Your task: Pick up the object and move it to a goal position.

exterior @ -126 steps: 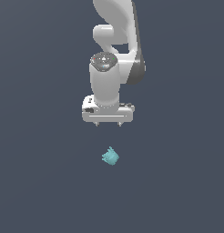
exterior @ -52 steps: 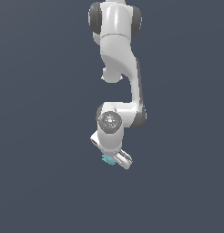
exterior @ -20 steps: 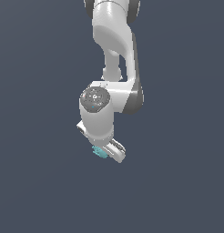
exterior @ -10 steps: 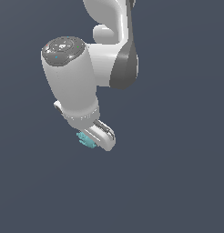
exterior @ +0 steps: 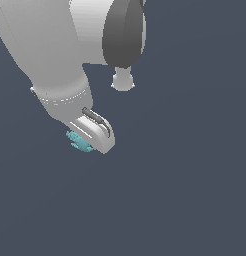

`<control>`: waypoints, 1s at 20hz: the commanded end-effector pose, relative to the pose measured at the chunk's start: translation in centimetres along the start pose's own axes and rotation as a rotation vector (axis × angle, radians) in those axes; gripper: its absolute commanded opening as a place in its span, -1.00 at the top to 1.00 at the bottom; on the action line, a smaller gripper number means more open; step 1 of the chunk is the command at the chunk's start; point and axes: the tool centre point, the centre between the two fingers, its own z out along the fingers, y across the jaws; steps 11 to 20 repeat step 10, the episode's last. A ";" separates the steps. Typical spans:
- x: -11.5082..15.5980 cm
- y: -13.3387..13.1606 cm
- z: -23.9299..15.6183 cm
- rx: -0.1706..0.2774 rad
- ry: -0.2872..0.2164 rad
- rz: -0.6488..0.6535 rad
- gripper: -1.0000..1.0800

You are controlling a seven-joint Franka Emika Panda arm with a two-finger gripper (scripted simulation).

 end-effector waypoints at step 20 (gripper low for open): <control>0.7 0.4 -2.0 -0.001 -0.001 -0.001 1.00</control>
